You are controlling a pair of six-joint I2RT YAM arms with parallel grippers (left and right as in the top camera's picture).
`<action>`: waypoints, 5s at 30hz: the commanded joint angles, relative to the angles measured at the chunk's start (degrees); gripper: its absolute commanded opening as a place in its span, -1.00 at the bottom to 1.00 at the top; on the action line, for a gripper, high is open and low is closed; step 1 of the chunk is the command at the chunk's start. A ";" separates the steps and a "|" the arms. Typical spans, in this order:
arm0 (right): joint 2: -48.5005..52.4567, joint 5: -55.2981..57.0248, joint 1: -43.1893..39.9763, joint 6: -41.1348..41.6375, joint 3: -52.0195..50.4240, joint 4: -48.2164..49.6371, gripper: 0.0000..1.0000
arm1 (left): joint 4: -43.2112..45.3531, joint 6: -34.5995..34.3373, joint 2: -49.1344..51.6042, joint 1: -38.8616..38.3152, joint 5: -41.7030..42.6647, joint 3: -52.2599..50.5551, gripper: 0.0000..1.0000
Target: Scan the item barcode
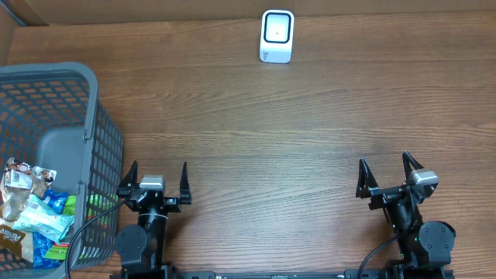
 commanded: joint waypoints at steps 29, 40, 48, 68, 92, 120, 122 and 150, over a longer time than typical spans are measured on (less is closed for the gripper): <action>-0.44 4.42 0.15 -0.04 5.49 0.76 1.00 | 0.20 -2.58 -0.35 -0.37 -0.33 3.91 1.00; 5.99 4.39 0.15 -0.04 14.78 0.70 1.00 | -4.61 -2.12 15.45 -0.37 -0.35 21.66 0.99; 20.20 4.13 0.15 -0.07 31.71 -7.13 1.00 | -17.90 -2.12 35.63 -0.37 -0.31 45.40 1.00; 71.10 -7.85 0.17 -4.79 97.48 -61.16 1.00 | -78.51 -2.60 81.83 -0.37 -1.07 120.48 0.99; 76.17 -10.71 0.17 -4.74 98.29 -64.02 1.00 | -93.20 -27.87 81.33 11.69 -16.00 125.74 0.76; 79.49 -10.69 0.17 -4.76 98.27 -66.71 1.00 | -82.79 -38.51 80.74 49.57 -16.02 88.00 1.00; 80.85 -10.69 0.17 -4.76 98.27 -67.23 1.00 | -75.10 -35.52 80.87 49.57 -16.17 82.14 1.00; 84.06 -10.64 0.33 -4.98 98.27 -67.43 1.00 | -39.76 -23.08 94.20 49.48 -14.56 59.52 -0.45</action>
